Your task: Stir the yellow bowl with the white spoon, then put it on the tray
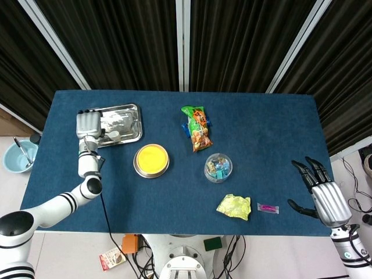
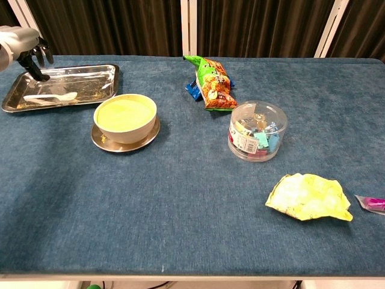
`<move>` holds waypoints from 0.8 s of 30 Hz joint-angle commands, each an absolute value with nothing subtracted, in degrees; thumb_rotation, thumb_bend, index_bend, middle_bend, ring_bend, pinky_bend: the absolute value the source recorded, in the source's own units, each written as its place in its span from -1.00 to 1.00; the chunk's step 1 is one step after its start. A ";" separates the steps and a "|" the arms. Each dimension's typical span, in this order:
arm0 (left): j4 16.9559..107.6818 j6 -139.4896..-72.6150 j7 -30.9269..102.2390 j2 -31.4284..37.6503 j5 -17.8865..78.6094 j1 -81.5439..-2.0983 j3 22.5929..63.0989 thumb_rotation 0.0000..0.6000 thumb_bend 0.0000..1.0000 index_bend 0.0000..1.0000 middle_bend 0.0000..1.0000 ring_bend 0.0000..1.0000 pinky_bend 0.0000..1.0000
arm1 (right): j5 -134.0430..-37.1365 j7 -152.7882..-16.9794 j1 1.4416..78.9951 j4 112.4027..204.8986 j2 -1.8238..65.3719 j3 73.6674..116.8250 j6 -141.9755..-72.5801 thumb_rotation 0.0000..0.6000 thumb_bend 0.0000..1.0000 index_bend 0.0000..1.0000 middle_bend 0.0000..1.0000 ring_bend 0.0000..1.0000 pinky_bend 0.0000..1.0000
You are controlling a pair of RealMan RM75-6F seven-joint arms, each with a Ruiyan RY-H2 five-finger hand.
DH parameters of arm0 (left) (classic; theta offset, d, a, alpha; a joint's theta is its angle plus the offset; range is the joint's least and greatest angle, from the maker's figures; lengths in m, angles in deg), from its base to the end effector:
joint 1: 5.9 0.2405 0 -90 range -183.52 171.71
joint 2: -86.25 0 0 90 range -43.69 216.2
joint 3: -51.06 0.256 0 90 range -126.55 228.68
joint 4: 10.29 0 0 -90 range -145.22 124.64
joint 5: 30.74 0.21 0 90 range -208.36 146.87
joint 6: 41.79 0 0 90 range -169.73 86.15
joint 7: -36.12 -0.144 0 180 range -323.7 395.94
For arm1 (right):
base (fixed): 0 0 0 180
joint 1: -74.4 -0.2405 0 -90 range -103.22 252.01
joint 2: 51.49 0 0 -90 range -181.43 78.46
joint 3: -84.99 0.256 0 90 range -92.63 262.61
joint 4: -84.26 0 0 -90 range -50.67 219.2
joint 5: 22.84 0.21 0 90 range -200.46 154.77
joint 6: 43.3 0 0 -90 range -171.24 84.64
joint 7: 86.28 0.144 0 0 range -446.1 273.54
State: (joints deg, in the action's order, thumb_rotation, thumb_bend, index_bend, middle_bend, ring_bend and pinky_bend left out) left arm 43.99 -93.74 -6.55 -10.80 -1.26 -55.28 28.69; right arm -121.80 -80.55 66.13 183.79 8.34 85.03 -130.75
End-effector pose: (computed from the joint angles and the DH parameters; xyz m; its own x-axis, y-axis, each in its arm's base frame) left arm -0.2253 0.4501 0.0292 0.5490 0.2192 0.8066 0.7819 0.2065 -0.5883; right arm -0.2533 -0.1806 0.1588 0.2702 -0.0199 0.9626 -0.9239 -0.2866 0.2534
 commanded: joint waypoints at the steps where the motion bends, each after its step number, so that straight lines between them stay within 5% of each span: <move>1: 48.72 -96.68 -3.22 -7.66 2.44 -53.38 29.14 1.00 -0.38 -0.39 -0.37 -0.57 -0.63 | -121.88 -80.42 66.44 183.79 8.05 84.96 -131.21 1.00 -0.65 -0.87 -0.71 -1.00 -0.81; 14: 86.21 -118.33 13.26 19.18 29.28 -32.17 40.87 1.00 -0.51 -0.39 -0.41 -0.67 -0.74 | -117.55 -78.42 68.64 181.13 5.61 85.49 -132.52 1.00 -0.58 -0.88 -0.73 -1.00 -0.81; 24: 88.03 -131.63 23.96 24.13 48.91 -17.85 52.42 1.00 -0.51 -0.39 -0.44 -0.70 -0.76 | -117.08 -77.61 70.48 177.68 8.15 84.70 -133.46 1.00 -0.57 -0.89 -0.75 -1.00 -0.85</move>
